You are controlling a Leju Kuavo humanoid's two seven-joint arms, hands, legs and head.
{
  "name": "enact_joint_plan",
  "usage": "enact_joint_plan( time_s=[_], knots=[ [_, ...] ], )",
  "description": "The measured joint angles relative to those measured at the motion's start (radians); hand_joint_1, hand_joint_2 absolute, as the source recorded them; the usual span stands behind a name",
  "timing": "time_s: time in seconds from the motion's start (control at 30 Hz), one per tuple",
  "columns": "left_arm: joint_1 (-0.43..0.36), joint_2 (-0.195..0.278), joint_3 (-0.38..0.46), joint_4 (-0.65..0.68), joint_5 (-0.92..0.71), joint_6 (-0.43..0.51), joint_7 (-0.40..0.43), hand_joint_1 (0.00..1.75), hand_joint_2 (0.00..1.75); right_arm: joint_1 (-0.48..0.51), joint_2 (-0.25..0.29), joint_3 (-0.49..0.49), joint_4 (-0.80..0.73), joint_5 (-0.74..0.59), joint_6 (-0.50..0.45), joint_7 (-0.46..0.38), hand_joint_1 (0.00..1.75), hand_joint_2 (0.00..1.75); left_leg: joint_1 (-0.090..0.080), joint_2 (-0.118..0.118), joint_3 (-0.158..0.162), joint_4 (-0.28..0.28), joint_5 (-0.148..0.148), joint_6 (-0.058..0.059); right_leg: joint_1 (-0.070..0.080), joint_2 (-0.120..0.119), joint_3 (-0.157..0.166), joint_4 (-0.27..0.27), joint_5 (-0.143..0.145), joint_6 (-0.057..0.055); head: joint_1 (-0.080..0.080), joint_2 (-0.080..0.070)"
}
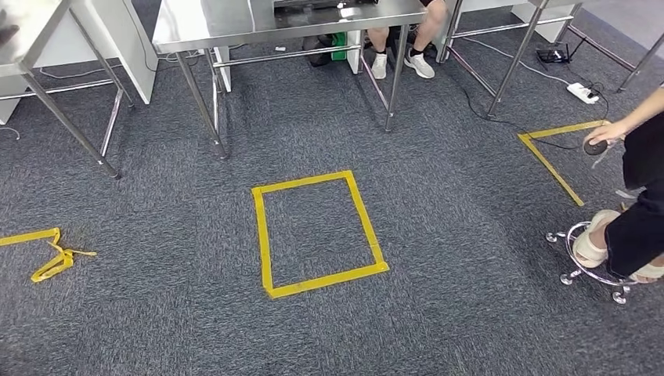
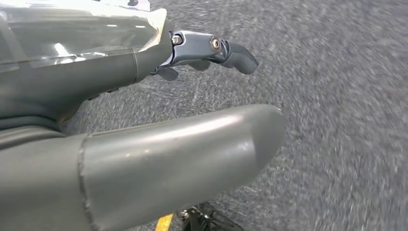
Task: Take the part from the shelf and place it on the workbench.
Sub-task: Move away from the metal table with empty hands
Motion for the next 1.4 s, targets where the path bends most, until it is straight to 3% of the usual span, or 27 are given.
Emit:
enact_joint_plan(
  time_s=[0.07,0.1,0.13,0.17,0.23,0.3,0.33,0.4,0.43,0.47,0.53,0.6,0.63,0.67,0.73,0.8,0.87,0.9,0.97,1.03,1.1,1.13,1.17,1.2,1.27,1.33,1.4],
  knots=[
    [0.002,0.002,0.0,0.0,0.0,0.0,-0.004,0.0,0.0,0.0,0.003,-0.006,0.001,-0.001,-0.001,0.0,0.0,0.0,0.0,-0.019,-0.056,0.125,-0.058,-0.001,0.005,0.014,-0.009,0.001,0.006,-0.008,0.0,0.0],
    [0.003,0.003,0.0,0.0,0.0,-0.001,-0.006,0.0,0.0,0.001,0.004,-0.008,0.002,-0.002,-0.002,-0.001,0.0,0.0,0.0,-0.022,-0.068,0.153,-0.06,-0.001,0.007,0.023,-0.012,0.002,0.008,-0.008,0.0,0.0],
    [0.003,0.004,0.0,0.0,0.0,-0.001,-0.007,0.0,0.0,0.002,0.005,-0.009,0.003,-0.004,-0.003,-0.001,0.0,0.0,0.0,-0.024,-0.061,0.143,-0.041,0.001,0.008,0.033,-0.013,0.004,0.009,-0.008,0.0,0.0],
    [0.003,0.005,0.0,0.0,0.0,-0.001,-0.008,0.0,0.0,0.001,0.005,-0.011,0.004,-0.006,-0.005,-0.001,0.0,0.0,0.0,-0.029,-0.035,0.095,-0.008,0.003,0.009,0.043,-0.013,0.006,0.01,-0.007,0.0,0.0],
    [0.003,0.008,-0.001,0.0,0.0,-0.001,-0.009,0.0,0.0,-0.002,0.006,-0.013,0.005,-0.009,-0.009,-0.001,0.0,0.0,0.003,-0.068,0.03,-0.036,0.053,0.007,0.012,0.065,-0.018,0.016,0.01,-0.003,-0.001,0.0],
    [0.003,0.01,-0.001,0.0,-0.001,-0.002,-0.01,0.0,0.0,-0.008,0.009,-0.013,0.005,-0.01,-0.015,-0.001,0.0,0.0,0.003,-0.098,0.058,-0.102,0.069,0.01,0.015,0.084,-0.032,0.027,0.012,0.006,0.001,0.0],
    [0.003,0.01,-0.001,0.0,-0.001,-0.002,-0.01,0.0,0.0,-0.009,0.01,-0.013,0.005,-0.011,-0.016,-0.001,0.0,0.0,-0.001,-0.096,0.057,-0.107,0.067,0.012,0.015,0.094,-0.039,0.028,0.015,0.013,0.001,0.0],
    [0.002,0.01,-0.002,0.0,-0.001,-0.002,-0.01,0.0,0.0,-0.008,0.01,-0.015,0.005,-0.012,-0.019,0.0,0.0,0.0,-0.003,-0.071,0.054,-0.113,0.076,0.026,0.013,0.105,-0.054,0.028,0.021,0.027,0.001,0.0],
    [0.001,0.01,-0.002,0.0,-0.001,-0.002,-0.01,0.0,0.0,-0.006,0.011,-0.017,0.006,-0.012,-0.019,0.0,0.0,0.0,-0.001,-0.058,0.054,-0.119,0.081,0.033,0.014,0.093,-0.065,0.043,0.013,0.031,0.003,0.0],
    [0.001,0.01,-0.002,0.0,-0.001,-0.002,-0.01,0.0,0.0,-0.007,0.011,-0.019,0.006,-0.013,-0.021,0.0,0.0,0.0,0.001,-0.043,0.053,-0.124,0.086,0.04,0.016,0.073,-0.086,0.079,-0.007,0.03,0.007,0.0],
    [0.002,0.011,-0.002,0.0,-0.001,-0.002,-0.01,0.0,0.0,-0.009,0.013,-0.024,0.006,-0.016,-0.027,0.001,0.0,0.0,0.0,-0.014,0.049,-0.127,0.09,0.045,0.015,0.031,-0.143,0.202,-0.067,0.026,0.014,0.0],
    [0.002,0.011,-0.002,0.0,-0.001,-0.002,-0.009,0.0,0.0,-0.008,0.014,-0.029,0.006,-0.021,-0.035,0.003,0.0,0.0,-0.001,0.015,0.046,-0.126,0.09,0.045,0.009,0.019,-0.183,0.3,-0.103,0.032,0.016,0.0],
    [0.001,0.011,-0.002,0.0,-0.001,-0.002,-0.008,0.0,0.0,-0.007,0.014,-0.031,0.006,-0.023,-0.038,0.004,0.0,0.0,-0.001,0.027,0.046,-0.126,0.09,0.044,0.005,0.016,-0.176,0.298,-0.1,0.041,0.017,0.0],
    [0.0,0.011,-0.002,0.0,-0.001,-0.001,-0.007,0.0,0.0,-0.006,0.014,-0.034,0.006,-0.025,-0.04,0.006,0.0,0.0,0.0,0.039,0.047,-0.126,0.089,0.043,0.002,0.009,-0.148,0.254,-0.082,0.051,0.017,0.0],
    [-0.002,0.01,-0.003,0.0,-0.002,-0.002,-0.005,0.0,0.0,-0.007,0.014,-0.037,0.006,-0.027,-0.041,0.008,0.0,0.0,0.0,0.06,0.052,-0.125,0.086,0.037,-0.002,-0.025,-0.063,0.108,-0.034,0.067,0.018,0.0],
    [-0.003,0.01,-0.003,0.0,-0.003,-0.002,-0.005,0.0,0.0,-0.01,0.013,-0.037,0.006,-0.028,-0.045,0.01,0.0,0.0,-0.004,0.076,0.058,-0.124,0.083,0.024,0.004,-0.047,-0.018,0.023,-0.009,0.06,0.016,0.0],
    [-0.008,0.01,-0.004,0.0,-0.004,-0.002,-0.005,0.0,0.0,-0.01,0.013,-0.038,0.006,-0.029,-0.05,0.015,0.0,0.0,-0.006,0.09,0.064,-0.126,0.081,0.011,0.01,-0.035,-0.022,0.018,-0.006,0.042,0.015,0.0],
    [-0.011,0.009,-0.005,0.0,-0.005,-0.002,-0.005,0.0,0.0,-0.008,0.013,-0.039,0.006,-0.031,-0.053,0.017,0.0,0.0,-0.004,0.086,0.065,-0.124,0.078,0.004,0.005,-0.026,-0.023,0.018,-0.004,0.035,0.014,0.0],
    [-0.014,0.008,-0.007,-0.001,-0.007,-0.003,-0.005,0.0,0.0,-0.008,0.012,-0.042,0.007,-0.033,-0.059,0.022,0.0,0.0,0.0,0.046,0.051,-0.086,0.044,-0.005,-0.005,-0.009,-0.02,0.014,0.001,0.02,0.011,0.0],
    [-0.014,0.007,-0.008,-0.001,-0.01,-0.004,-0.005,0.0,0.0,-0.01,0.013,-0.045,0.007,-0.033,-0.062,0.025,0.0,0.0,0.002,-0.004,-0.004,0.033,-0.026,-0.007,-0.004,0.009,-0.022,0.014,0.005,0.008,0.008,0.0],
    [-0.012,0.007,-0.008,-0.001,-0.011,-0.004,-0.005,0.0,0.0,-0.008,0.014,-0.049,0.007,-0.033,-0.064,0.027,0.0,0.0,0.001,-0.022,-0.061,0.15,-0.069,-0.005,0.002,0.031,-0.026,0.015,0.007,0.003,0.007,0.0],
    [-0.012,0.007,-0.008,-0.001,-0.011,-0.005,-0.005,0.0,0.0,-0.006,0.015,-0.05,0.007,-0.034,-0.066,0.027,0.0,0.0,0.001,-0.025,-0.07,0.164,-0.061,-0.003,0.003,0.043,-0.025,0.016,0.007,0.003,0.007,0.0],
    [-0.012,0.007,-0.009,-0.001,-0.012,-0.006,-0.006,0.0,0.0,-0.004,0.015,-0.052,0.007,-0.034,-0.069,0.028,0.0,0.0,0.002,-0.028,-0.059,0.136,-0.032,-0.002,0.004,0.055,-0.023,0.017,0.007,0.003,0.007,0.0],
    [-0.012,0.007,-0.01,-0.001,-0.012,-0.007,-0.006,0.0,0.0,-0.004,0.015,-0.053,0.007,-0.034,-0.071,0.028,0.0,0.0,0.004,-0.036,-0.034,0.079,0.008,0.0,0.004,0.068,-0.022,0.019,0.007,0.004,0.006,0.0],
    [-0.012,0.007,-0.012,-0.001,-0.013,-0.008,-0.007,0.0,0.0,-0.005,0.015,-0.054,0.007,-0.034,-0.073,0.028,0.0,0.0,0.009,-0.079,0.017,-0.042,0.063,0.001,0.007,0.094,-0.027,0.028,0.005,0.008,0.007,0.0],
    [-0.012,0.006,-0.015,-0.001,-0.013,-0.009,-0.007,0.0,0.0,-0.006,0.016,-0.054,0.007,-0.034,-0.075,0.028,0.0,0.0,0.007,-0.103,0.033,-0.09,0.071,0.003,0.009,0.116,-0.041,0.034,0.007,0.019,0.007,0.0],
    [-0.013,0.005,-0.016,-0.002,-0.013,-0.009,-0.007,0.0,0.0,-0.001,0.015,-0.055,0.007,-0.034,-0.077,0.028,0.0,0.0,0.003,-0.082,0.034,-0.096,0.075,0.015,0.006,0.13,-0.054,0.034,0.012,0.032,0.007,0.0]
  ],
)
